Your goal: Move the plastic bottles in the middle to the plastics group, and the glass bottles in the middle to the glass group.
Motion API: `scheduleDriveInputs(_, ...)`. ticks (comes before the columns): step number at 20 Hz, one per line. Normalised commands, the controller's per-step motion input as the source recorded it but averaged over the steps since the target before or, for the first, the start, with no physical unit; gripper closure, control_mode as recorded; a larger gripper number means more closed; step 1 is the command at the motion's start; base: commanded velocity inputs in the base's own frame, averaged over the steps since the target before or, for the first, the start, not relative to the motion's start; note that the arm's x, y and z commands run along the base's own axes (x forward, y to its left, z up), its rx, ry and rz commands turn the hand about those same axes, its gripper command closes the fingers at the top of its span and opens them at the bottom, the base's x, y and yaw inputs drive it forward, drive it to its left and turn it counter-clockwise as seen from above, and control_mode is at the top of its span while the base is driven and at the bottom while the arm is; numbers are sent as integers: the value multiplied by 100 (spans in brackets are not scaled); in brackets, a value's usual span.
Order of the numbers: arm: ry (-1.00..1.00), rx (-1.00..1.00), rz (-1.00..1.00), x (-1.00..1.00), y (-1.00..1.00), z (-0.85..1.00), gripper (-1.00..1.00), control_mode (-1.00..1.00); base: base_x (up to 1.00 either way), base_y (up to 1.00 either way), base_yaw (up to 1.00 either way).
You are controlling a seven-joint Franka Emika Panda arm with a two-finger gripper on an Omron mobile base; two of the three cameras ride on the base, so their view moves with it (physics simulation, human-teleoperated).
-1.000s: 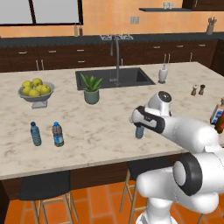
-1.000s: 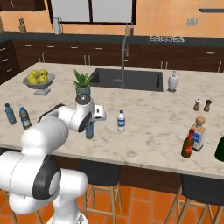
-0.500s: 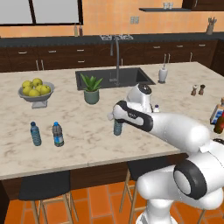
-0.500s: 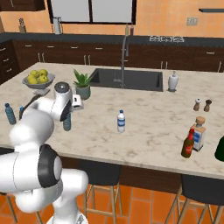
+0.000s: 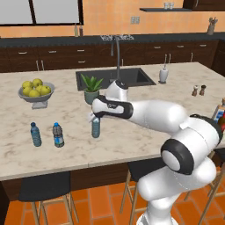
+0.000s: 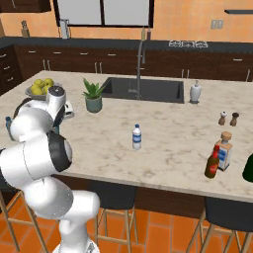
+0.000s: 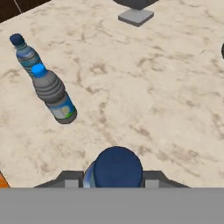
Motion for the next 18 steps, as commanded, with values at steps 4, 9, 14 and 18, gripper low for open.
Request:
scheduleDriveInputs(4,0,0,15,0,68,-5,100,-100,0,0,0)
scheduleDriveInputs(9,0,0,12,11,51,-7,100,-100,0,0,0)
scheduleDriveInputs(14,0,0,8,9,36,-11,100,-100,0,0,0)
scheduleDriveInputs(18,0,0,0,13,20,-16,100,-100,0,0,0)
